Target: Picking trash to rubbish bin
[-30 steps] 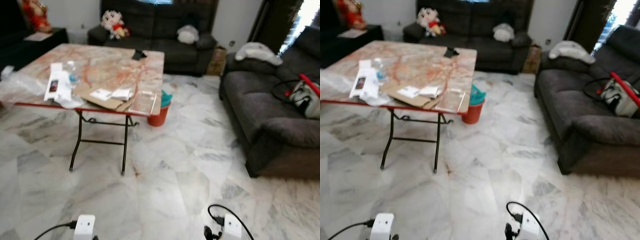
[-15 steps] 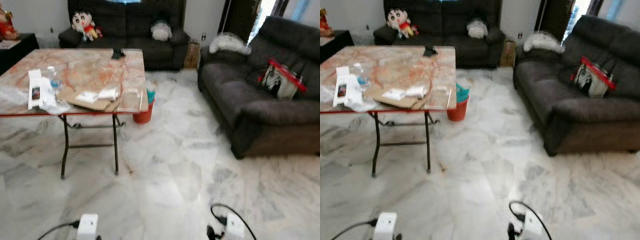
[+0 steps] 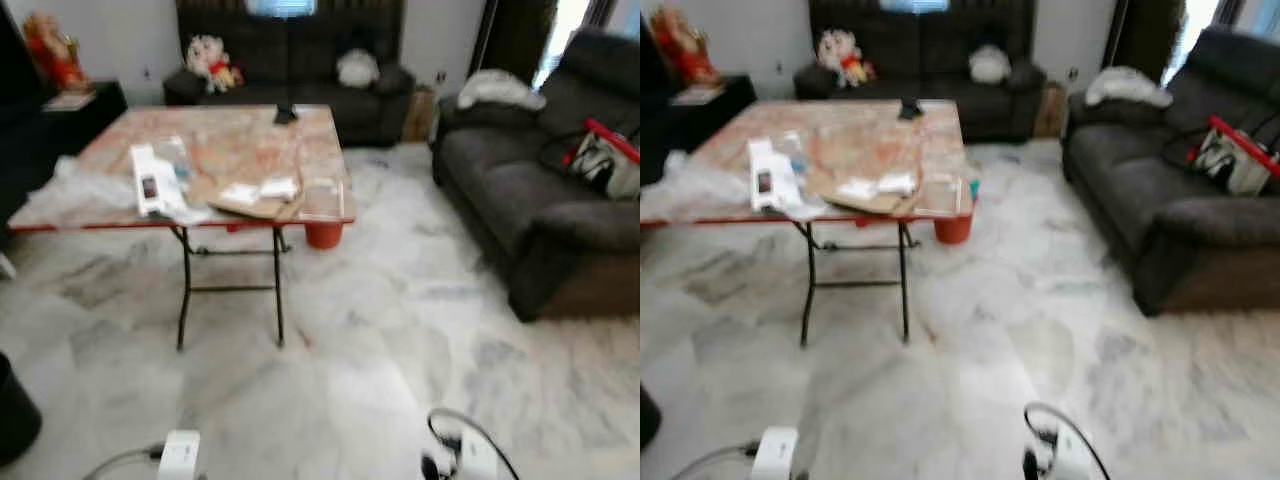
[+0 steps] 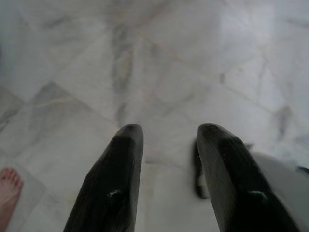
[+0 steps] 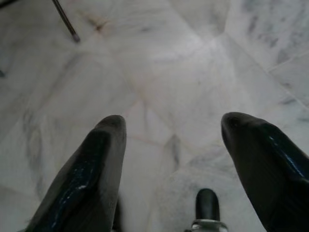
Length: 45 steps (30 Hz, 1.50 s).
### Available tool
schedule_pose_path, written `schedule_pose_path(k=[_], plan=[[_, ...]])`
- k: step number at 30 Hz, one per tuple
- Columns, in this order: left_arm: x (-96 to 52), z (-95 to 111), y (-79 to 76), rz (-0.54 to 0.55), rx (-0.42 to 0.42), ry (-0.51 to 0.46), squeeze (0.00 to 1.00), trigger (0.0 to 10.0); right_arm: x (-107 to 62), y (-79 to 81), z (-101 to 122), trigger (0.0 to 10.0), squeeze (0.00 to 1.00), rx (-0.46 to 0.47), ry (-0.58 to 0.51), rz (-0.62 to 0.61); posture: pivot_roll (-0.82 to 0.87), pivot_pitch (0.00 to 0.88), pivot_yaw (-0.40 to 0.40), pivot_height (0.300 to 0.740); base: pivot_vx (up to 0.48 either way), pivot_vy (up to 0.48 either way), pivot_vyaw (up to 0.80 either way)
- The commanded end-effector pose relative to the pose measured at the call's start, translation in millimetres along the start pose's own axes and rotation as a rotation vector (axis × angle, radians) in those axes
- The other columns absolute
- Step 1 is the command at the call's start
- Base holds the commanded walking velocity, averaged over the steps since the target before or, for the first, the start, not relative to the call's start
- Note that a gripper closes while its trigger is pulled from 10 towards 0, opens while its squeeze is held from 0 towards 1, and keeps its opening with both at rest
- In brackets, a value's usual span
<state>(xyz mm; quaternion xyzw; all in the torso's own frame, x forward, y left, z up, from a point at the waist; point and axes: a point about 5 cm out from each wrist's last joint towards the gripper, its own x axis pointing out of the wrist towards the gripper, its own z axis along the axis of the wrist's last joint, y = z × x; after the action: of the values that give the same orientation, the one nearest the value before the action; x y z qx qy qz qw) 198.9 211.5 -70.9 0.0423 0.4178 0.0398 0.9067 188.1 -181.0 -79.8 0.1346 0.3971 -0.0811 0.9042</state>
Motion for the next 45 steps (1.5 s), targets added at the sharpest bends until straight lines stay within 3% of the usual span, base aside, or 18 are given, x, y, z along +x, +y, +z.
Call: schedule_pose_path(k=[1,11,16,21,23,25,28,34,35,36,37,38,39,45], plan=[[-0.3,-0.3,6.5,0.016,0.006,0.007,0.00,10.0,1.1,8.2,0.2,10.0,0.00,0.016,-0.004,0.017,0.13,0.000,-0.039,0.740,0.000,0.461,0.00],[-0.2,0.3,6.6,0.015,0.012,0.006,0.00,10.0,1.8,10.0,2.8,10.0,0.00,0.011,-0.014,0.024,0.13,0.000,-0.037,0.740,0.000,0.278,0.28],[1.8,10.3,4.0,0.032,0.073,-0.028,0.00,10.0,4.6,16.7,13.5,10.0,0.00,0.012,-0.049,0.057,0.14,0.000,-0.035,0.740,0.000,0.000,0.00],[4.7,34.6,1.0,0.026,0.074,-0.126,0.00,10.0,8.4,23.5,33.3,10.0,0.00,-0.005,-0.112,0.083,0.14,0.000,-0.035,0.740,0.000,0.000,0.00],[5.9,63.1,-0.8,0.030,0.060,-0.241,0.00,10.0,11.2,34.9,60.0,10.0,0.00,-0.066,-0.205,0.139,0.14,0.000,-0.035,0.740,0.000,0.000,0.00],[5.9,68.0,-1.3,0.030,0.059,-0.262,0.00,10.0,11.4,37.0,64.4,10.0,0.00,-0.077,-0.221,0.149,0.14,0.000,-0.035,0.740,0.000,0.000,0.00],[3.2,99.5,-7.1,0.036,0.083,-0.413,0.00,10.0,11.0,49.1,92.0,10.0,0.00,-0.095,-0.340,0.189,0.14,0.000,-0.032,0.740,0.000,0.000,0.00],[-2.9,130.9,-12.6,0.051,0.100,-0.565,0.00,10.0,6.5,66.6,126.9,10.0,0.00,-0.100,-0.497,0.243,0.14,0.000,-0.031,0.740,0.000,0.000,0.00],[-4.6,137.9,-14.1,0.051,0.106,-0.596,0.65,10.0,4.3,72.2,136.5,10.0,0.00,-0.096,-0.542,0.268,0.14,0.000,-0.031,0.740,0.000,0.000,0.00],[-4.6,137.9,-14.1,0.051,0.106,-0.596,0.65,10.0,4.3,72.2,136.5,10.0,0.00,-0.096,-0.542,0.268,0.14,0.000,-0.031,0.740,0.000,0.000,0.00],[-5.8,142.6,-15.8,0.038,0.099,-0.618,1.00,10.0,2.5,75.8,143.4,10.0,0.00,-0.102,-0.574,0.281,0.14,0.000,-0.031,0.740,0.000,0.000,0.00],[-5.8,142.6,-15.8,0.038,0.099,-0.618,1.00,10.0,2.5,75.8,143.4,10.0,0.00,-0.102,-0.574,0.281,0.14,0.000,-0.031,0.740,0.000,0.000,0.00],[-7.7,149.3,-17.2,0.032,0.096,-0.648,1.00,10.0,0.1,79.9,152.3,10.0,1.00,-0.092,-0.615,0.296,0.14,0.000,-0.031,0.740,0.000,0.000,0.00],[-14.2,170.5,-21.8,0.019,0.071,-0.738,1.00,10.0,-7.3,94.1,173.9,10.0,1.00,-0.067,-0.708,0.353,0.14,0.000,-0.034,0.740,0.000,0.000,0.00]])
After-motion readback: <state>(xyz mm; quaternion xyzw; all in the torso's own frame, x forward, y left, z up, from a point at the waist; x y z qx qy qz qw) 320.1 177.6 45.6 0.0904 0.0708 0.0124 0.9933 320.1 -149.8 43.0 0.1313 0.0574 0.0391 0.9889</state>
